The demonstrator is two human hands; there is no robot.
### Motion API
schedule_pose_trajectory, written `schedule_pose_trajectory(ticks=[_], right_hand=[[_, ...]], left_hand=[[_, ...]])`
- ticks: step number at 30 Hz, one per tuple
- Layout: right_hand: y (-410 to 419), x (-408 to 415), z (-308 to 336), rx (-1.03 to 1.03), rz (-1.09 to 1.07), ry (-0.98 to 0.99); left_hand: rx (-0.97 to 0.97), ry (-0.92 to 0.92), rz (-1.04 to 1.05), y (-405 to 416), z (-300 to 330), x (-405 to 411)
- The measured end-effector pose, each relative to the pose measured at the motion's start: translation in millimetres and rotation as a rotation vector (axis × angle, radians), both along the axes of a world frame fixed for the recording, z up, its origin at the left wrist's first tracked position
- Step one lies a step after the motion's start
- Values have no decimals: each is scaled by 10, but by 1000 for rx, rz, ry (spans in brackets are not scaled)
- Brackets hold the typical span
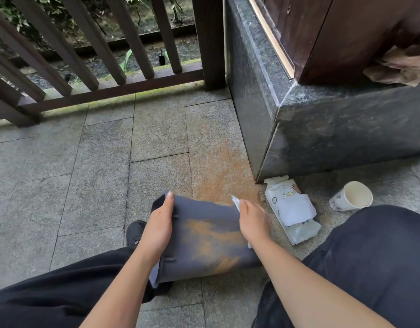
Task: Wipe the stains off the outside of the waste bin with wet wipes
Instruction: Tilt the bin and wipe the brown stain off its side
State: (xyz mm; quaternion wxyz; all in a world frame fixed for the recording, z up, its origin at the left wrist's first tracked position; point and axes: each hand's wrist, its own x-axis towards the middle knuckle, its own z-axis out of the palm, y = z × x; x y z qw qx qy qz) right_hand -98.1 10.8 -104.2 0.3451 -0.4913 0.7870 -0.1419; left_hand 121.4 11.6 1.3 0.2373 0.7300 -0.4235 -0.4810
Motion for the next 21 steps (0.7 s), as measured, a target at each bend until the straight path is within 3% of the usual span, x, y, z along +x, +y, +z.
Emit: schedule_pose_trajectory(ticks=[3, 7, 10, 13, 17, 21], right_hand=[[91, -43, 97, -92, -163, -85], [50, -195, 509, -120, -662, -489], [21, -407, 865, -100, -851, -821], [143, -622, 1207, -74, -1031, -1124], [404, -759, 1440, -19, -1074, -1431], [656, -694, 1594, 19, -1021, -1456]], left_hand=[[-16, -17, 11, 69, 37, -45], [-19, 15, 89, 151, 10, 11], [11, 11, 126, 263, 13, 38], [-78, -13, 90, 442, 41, -30], [-207, 125, 41, 637, 146, -235], [-98, 263, -82, 831, 241, -520]])
